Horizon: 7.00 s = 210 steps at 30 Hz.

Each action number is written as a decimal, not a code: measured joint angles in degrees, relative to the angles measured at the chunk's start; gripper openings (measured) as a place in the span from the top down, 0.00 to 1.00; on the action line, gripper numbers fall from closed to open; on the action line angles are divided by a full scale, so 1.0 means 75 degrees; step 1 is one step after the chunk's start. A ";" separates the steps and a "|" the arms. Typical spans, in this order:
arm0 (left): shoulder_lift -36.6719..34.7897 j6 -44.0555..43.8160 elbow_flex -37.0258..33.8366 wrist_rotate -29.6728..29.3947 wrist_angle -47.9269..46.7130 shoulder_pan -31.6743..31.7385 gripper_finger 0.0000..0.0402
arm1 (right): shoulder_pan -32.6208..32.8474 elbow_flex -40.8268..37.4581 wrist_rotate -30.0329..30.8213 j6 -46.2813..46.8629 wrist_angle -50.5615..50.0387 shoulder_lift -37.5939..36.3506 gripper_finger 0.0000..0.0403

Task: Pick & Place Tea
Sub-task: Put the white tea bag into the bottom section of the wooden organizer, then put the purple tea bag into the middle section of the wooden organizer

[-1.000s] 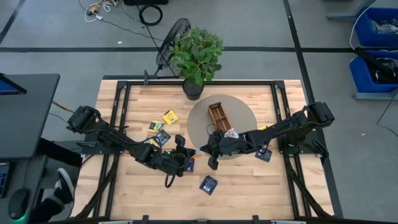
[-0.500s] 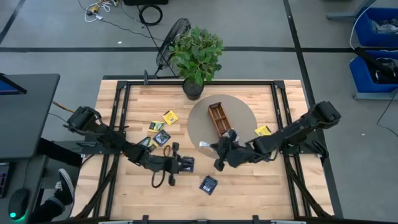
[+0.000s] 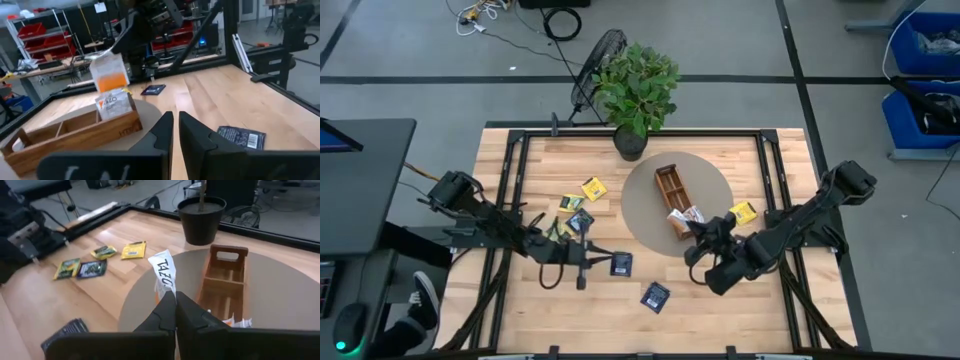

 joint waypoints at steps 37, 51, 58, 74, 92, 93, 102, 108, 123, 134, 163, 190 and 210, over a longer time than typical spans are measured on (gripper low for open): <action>0.0000 -0.0261 -0.0317 -0.0111 0.0530 0.0105 0.92 | -0.0626 -0.0979 -0.0724 0.2327 -0.0619 0.0791 1.00; 0.0000 -0.0209 -0.0317 -0.0114 0.0527 0.0105 0.92 | -0.0660 -0.0970 -0.1505 0.1995 -0.0372 0.0769 0.96; 0.0000 -0.0216 -0.0317 -0.0114 0.0521 0.0105 0.92 | -0.0715 -0.0969 -0.1610 0.1254 -0.0012 0.0763 0.83; 0.0000 -0.0264 -0.0314 -0.0114 0.0518 0.0103 0.92 | -0.1071 -0.0966 -0.2089 -0.0300 0.0030 -0.0789 0.50; 0.0000 -0.0267 -0.0311 -0.0112 0.0462 0.0105 0.92 | -0.3105 -0.0966 -0.5403 -0.2144 0.0338 -0.1000 0.70; 0.0000 -0.0267 -0.0311 -0.0114 0.0452 0.0103 0.92 | -0.3105 -0.0966 -0.5498 -0.2145 0.0347 -0.1000 0.74; 0.0000 -0.0269 -0.0311 -0.0114 0.0460 0.0105 0.92 | -0.3030 -0.0966 -0.5598 -0.2225 0.0373 -0.0997 0.97; 0.0000 -0.0267 -0.0311 -0.0114 0.0463 0.0102 0.92 | -0.2559 -0.0966 -0.4743 -0.1532 0.0229 -0.0997 0.99; 0.0002 -0.0286 -0.0311 -0.0114 0.0469 0.0105 0.92 | -0.1618 -0.0966 -0.3562 -0.0017 0.0322 0.0010 1.00; 0.0003 -0.0295 -0.0311 -0.0114 0.0403 0.0102 0.92 | -0.1618 -0.0966 -0.3285 -0.0187 0.0426 0.0012 0.91; 0.0006 -0.2682 -0.0208 0.0415 -0.1636 0.0482 0.84 | -0.0940 -0.0966 -0.3146 -0.4075 0.2259 -0.1093 0.40; 0.0006 -0.3674 0.1895 0.2288 -0.7672 0.1441 0.62 | -0.0651 -0.0966 -0.2786 -0.4725 0.2644 -0.1008 0.41; 0.0927 -0.3690 0.1933 0.1518 -0.7073 0.1332 0.82 | -0.0654 -0.0966 -0.2783 -0.4517 0.2530 -0.1005 0.41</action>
